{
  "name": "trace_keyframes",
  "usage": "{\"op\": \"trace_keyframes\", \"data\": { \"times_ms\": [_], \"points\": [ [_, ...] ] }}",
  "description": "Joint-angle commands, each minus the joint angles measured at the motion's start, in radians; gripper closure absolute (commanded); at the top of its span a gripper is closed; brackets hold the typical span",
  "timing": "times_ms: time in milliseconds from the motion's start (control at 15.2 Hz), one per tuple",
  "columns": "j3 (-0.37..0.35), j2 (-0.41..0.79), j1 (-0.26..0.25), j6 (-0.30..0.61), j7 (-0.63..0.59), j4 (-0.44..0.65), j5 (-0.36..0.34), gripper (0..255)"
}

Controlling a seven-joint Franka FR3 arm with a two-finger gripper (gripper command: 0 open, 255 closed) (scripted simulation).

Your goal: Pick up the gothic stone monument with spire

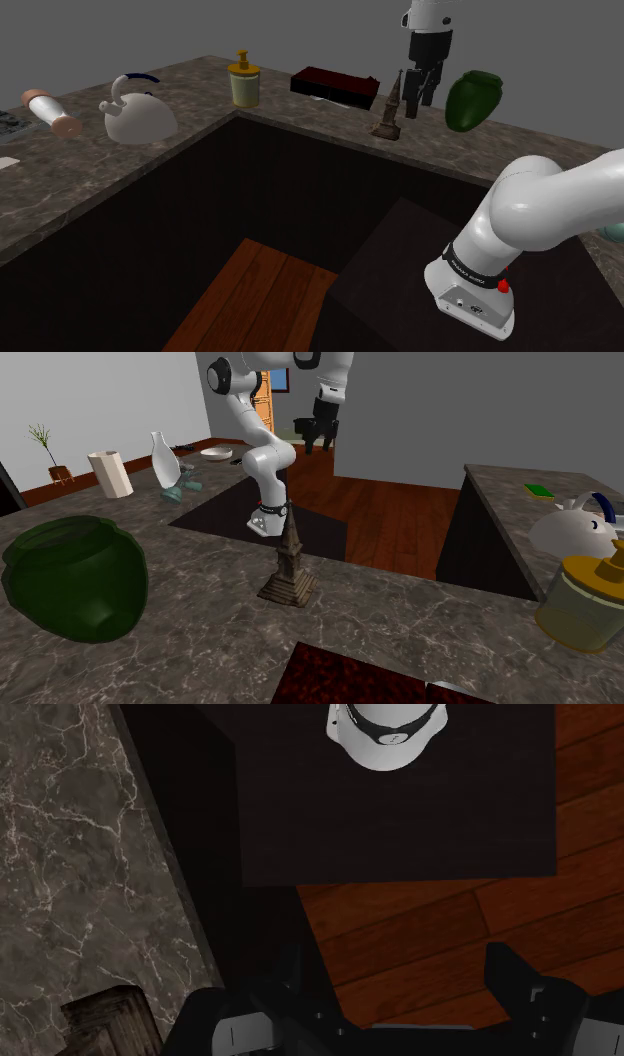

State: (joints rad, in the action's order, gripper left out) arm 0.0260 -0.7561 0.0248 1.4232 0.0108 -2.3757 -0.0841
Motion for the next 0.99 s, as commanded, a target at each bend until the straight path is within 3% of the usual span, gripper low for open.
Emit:
{"op": "trace_keyframes", "data": {
  "times_ms": [0, 528, 924],
  "points": [
    [0.0, 0.0, 0.0, 0.0, 0.0, 0.0, 0.0, 0],
    [0.209, 0.035, 0.035, 0.191, 0.26, -0.035, -0.129, 0],
    [0.375, 0.137, 0.036, 0.347, 0.455, 0.004, -0.172, 0]
  ]
}}
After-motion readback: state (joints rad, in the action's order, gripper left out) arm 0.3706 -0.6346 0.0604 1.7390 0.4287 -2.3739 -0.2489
